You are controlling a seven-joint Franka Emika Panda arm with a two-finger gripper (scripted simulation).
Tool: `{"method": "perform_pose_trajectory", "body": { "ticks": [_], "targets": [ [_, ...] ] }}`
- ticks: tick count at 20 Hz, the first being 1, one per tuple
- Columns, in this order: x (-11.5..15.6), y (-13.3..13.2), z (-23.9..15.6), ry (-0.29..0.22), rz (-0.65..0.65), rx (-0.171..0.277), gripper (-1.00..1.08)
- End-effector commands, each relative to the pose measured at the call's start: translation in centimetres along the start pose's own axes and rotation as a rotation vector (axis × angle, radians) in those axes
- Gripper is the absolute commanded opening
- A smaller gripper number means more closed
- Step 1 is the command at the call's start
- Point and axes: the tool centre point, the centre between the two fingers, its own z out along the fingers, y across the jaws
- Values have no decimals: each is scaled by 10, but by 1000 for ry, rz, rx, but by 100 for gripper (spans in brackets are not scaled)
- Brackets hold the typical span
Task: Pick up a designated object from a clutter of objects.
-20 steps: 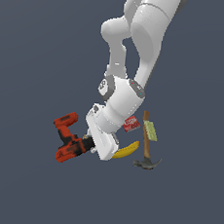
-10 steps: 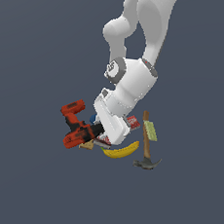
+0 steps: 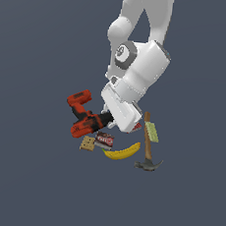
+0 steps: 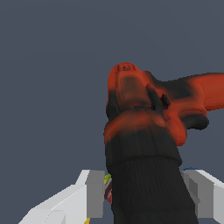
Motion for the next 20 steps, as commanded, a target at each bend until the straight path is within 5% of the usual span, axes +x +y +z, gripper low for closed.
{"method": "perform_pose_trajectory", "body": {
  "ticks": [1, 20],
  "targets": [
    [0, 2, -13, 0, 1, 2, -100],
    [-10, 26, -109, 1, 1, 7, -100]
  ]
}}
